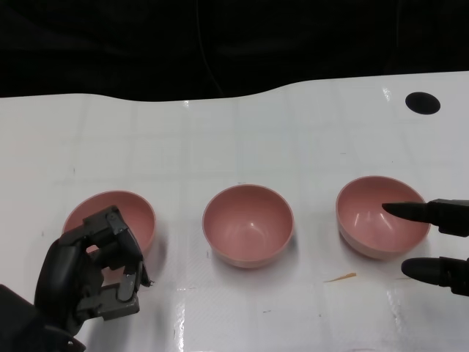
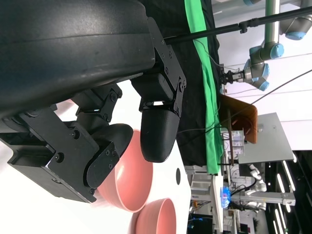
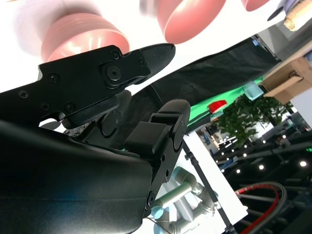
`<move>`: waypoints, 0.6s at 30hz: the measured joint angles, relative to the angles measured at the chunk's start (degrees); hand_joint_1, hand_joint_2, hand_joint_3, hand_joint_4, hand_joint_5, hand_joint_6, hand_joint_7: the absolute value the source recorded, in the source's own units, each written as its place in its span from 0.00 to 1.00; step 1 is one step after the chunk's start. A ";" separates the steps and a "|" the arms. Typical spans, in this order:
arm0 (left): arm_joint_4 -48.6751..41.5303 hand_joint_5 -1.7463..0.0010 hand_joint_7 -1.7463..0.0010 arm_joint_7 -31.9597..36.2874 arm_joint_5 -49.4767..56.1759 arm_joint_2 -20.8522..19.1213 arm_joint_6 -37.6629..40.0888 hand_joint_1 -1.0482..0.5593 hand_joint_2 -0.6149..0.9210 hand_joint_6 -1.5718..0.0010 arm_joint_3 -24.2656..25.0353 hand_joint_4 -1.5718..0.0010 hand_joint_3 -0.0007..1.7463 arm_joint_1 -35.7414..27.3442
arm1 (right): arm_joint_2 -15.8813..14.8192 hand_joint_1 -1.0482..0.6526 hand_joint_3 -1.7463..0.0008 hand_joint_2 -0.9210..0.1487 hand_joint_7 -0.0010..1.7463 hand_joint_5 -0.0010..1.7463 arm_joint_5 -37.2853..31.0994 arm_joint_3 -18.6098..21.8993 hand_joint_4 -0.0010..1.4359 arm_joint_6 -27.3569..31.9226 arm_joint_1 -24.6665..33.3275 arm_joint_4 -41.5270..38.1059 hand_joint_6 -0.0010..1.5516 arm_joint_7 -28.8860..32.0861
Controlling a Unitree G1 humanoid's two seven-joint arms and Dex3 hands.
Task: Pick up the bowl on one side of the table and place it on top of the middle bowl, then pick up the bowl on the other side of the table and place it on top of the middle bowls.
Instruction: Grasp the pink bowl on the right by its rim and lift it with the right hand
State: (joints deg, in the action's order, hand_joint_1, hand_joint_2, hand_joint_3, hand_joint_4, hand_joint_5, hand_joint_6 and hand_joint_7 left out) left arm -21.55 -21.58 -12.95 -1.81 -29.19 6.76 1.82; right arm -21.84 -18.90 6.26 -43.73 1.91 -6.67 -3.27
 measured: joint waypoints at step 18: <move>-0.20 0.00 0.07 0.27 0.63 0.13 -0.05 0.68 0.68 0.50 0.10 0.47 0.84 0.10 | -5.88 0.09 0.99 0.00 0.00 0.00 -20.53 -2.46 0.42 16.43 0.36 15.59 0.36 -1.56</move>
State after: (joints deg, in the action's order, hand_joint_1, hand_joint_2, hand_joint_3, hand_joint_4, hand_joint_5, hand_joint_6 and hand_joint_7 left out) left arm -21.76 -21.31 -12.32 -1.69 -29.23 6.85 1.92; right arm -27.72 -39.43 3.80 -27.30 2.27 8.91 -4.83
